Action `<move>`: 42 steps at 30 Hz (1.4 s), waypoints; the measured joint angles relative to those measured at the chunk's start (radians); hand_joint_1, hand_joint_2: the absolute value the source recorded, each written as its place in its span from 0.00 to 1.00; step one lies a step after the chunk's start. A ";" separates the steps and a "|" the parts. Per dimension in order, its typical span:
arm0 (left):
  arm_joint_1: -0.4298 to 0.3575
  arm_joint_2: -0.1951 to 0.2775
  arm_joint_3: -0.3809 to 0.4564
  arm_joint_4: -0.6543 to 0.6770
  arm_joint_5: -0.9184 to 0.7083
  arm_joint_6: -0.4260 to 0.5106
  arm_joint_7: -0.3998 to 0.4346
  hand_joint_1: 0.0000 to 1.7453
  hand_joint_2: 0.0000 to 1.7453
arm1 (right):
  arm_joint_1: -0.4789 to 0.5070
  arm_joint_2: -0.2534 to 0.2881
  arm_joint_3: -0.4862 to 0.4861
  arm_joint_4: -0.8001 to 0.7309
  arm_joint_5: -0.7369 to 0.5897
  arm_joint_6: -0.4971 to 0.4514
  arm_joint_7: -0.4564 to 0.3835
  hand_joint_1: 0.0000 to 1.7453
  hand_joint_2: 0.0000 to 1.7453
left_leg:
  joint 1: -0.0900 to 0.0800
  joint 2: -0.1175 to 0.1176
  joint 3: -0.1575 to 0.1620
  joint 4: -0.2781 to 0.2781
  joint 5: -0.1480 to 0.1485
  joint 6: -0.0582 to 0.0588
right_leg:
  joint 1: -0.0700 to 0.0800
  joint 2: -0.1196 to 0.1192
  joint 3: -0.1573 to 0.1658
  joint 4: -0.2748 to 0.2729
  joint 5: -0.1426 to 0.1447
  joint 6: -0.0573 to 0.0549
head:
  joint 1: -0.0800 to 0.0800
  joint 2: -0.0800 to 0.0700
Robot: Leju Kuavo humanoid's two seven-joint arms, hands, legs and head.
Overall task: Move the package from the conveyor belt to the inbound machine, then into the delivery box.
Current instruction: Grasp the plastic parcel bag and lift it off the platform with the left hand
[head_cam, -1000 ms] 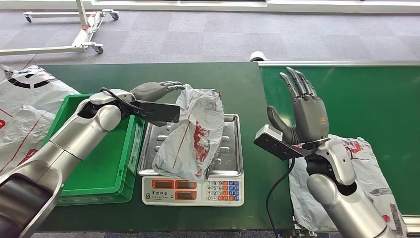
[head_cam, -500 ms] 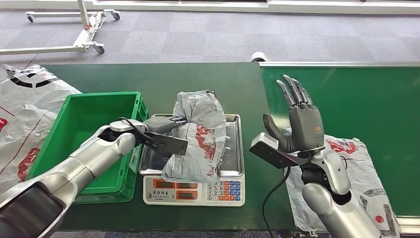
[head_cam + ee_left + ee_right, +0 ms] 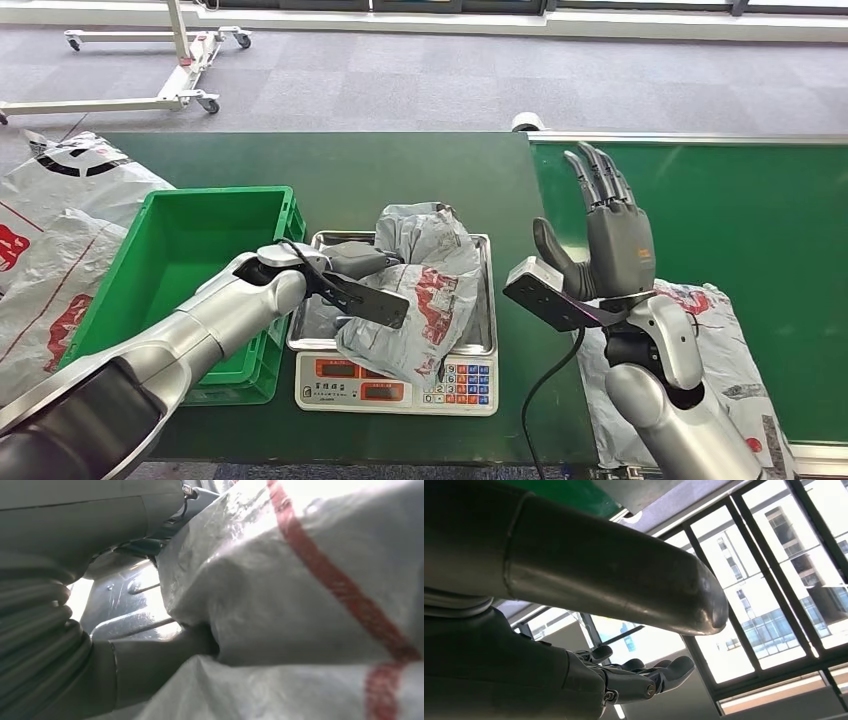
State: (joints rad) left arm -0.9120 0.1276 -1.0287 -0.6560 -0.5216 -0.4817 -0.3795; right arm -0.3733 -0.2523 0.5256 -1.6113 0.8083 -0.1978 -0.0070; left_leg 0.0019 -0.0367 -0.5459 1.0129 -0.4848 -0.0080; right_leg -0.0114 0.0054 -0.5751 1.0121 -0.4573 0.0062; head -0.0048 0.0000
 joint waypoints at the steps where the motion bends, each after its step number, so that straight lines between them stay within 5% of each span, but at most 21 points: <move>1: -0.001 0.000 0.000 -0.003 0.005 0.006 0.001 1.00 1.00 | 0.005 0.000 -0.005 -0.002 -0.002 -0.003 -0.002 0.00 0.00 | 0.000 0.000 0.000 0.000 0.000 0.000 | 0.000 0.000 0.000 0.000 0.000 0.000 | 0.000 0.000; 19: -0.001 0.067 0.015 -0.126 0.022 0.058 0.047 1.00 1.00 | 0.080 -0.001 -0.077 -0.035 -0.053 -0.006 -0.035 0.00 0.00 | 0.001 0.003 -0.009 0.000 0.001 -0.001 | 0.000 0.004 -0.011 0.001 0.001 -0.001 | 0.000 0.000; 42: -0.038 0.363 0.143 -0.505 0.053 0.016 0.127 1.00 1.00 | 0.121 -0.043 -0.155 -0.052 -0.181 0.037 -0.076 0.00 0.00 | 0.001 0.010 -0.013 0.000 0.001 -0.001 | 0.001 0.011 -0.017 0.001 0.002 -0.002 | 0.000 0.000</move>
State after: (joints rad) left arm -0.9501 0.4907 -0.8860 -1.1613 -0.4682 -0.4661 -0.2521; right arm -0.2528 -0.2955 0.3707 -1.6634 0.6270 -0.1608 -0.0829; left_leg 0.0030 -0.0268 -0.5589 1.0127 -0.4840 -0.0089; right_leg -0.0107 0.0161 -0.5923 1.0135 -0.4555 0.0042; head -0.0046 0.0000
